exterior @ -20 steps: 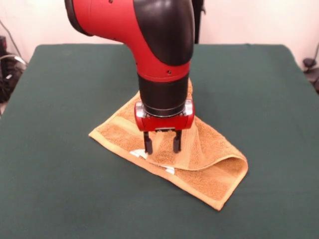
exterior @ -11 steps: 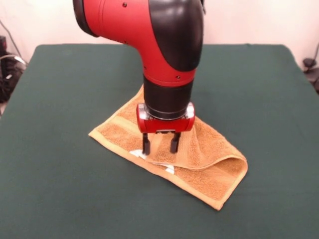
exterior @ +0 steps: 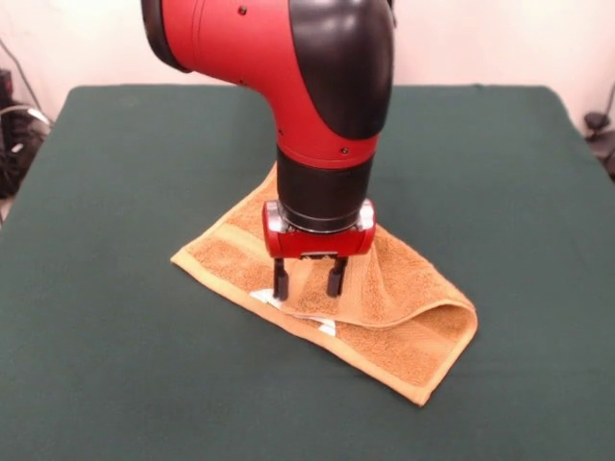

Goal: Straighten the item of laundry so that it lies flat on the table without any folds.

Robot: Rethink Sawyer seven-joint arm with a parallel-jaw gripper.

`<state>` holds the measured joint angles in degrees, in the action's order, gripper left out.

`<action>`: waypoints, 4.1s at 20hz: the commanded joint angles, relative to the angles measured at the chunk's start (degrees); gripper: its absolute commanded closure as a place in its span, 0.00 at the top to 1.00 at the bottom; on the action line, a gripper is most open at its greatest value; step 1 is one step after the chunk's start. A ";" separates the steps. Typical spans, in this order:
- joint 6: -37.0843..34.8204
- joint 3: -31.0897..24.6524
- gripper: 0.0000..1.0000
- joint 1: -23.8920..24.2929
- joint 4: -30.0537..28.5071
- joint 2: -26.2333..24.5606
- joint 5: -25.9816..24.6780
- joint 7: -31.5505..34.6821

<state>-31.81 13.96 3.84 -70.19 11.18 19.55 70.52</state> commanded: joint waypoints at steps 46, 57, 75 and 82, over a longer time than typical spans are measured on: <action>0.08 -4.39 0.00 -1.18 -6.38 3.42 -1.41 11.91; 2.33 -8.36 0.00 -0.04 -8.42 3.76 0.46 12.11; -0.41 -9.10 0.00 -1.24 -13.22 6.64 1.41 14.28; 0.25 -9.44 0.00 -1.93 -14.25 7.13 1.81 15.15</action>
<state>-31.78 11.63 4.43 -77.62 19.13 19.23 70.52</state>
